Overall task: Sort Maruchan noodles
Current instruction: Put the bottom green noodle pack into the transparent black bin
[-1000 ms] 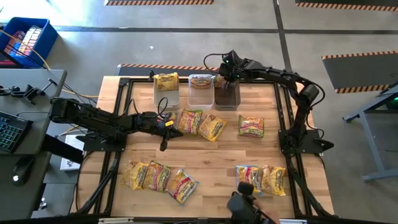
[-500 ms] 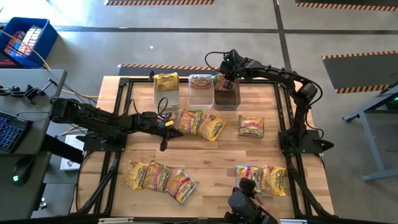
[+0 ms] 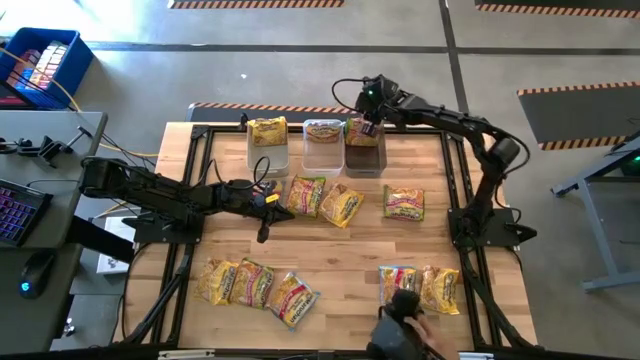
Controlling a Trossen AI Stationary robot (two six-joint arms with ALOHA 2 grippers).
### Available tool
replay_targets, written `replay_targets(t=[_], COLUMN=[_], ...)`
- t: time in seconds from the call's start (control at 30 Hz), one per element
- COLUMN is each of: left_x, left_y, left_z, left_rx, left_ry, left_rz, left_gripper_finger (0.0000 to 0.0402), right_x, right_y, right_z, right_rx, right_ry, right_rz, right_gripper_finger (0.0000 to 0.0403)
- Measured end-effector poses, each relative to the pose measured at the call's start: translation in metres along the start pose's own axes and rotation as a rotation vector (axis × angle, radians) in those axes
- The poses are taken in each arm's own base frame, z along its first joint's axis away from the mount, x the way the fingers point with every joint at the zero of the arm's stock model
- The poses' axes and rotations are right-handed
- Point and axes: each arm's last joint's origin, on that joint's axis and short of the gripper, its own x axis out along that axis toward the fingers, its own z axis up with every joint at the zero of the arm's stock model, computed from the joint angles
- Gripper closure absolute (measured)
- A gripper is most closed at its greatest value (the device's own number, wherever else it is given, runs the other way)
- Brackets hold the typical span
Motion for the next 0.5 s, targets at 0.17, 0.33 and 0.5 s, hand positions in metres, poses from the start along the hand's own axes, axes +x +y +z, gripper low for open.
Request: replay_targets(t=[0.17, 0.33, 0.5], left_x=[0.000, -0.001, -0.001], left_y=[-0.001, -0.008, -0.023], left_z=[0.000, 0.004, 0.006], left_rx=[-0.006, -0.056, -0.075], left_ry=[0.003, 0.058, 0.282], left_rz=[-0.045, -0.187, -0.230], left_gripper_finger=[0.0401, 0.0401, 0.0394], right_x=[-0.056, -0.081, -0.092], right_y=[-0.008, 0.013, 0.056], right_z=[0.002, -0.022, -0.050], right_rx=[0.033, 0.118, 0.215], right_ry=[-0.087, -0.191, -0.330], right_rz=[0.002, 0.038, 0.081], right_gripper_finger=[0.0348, 0.0391, 0.0395])
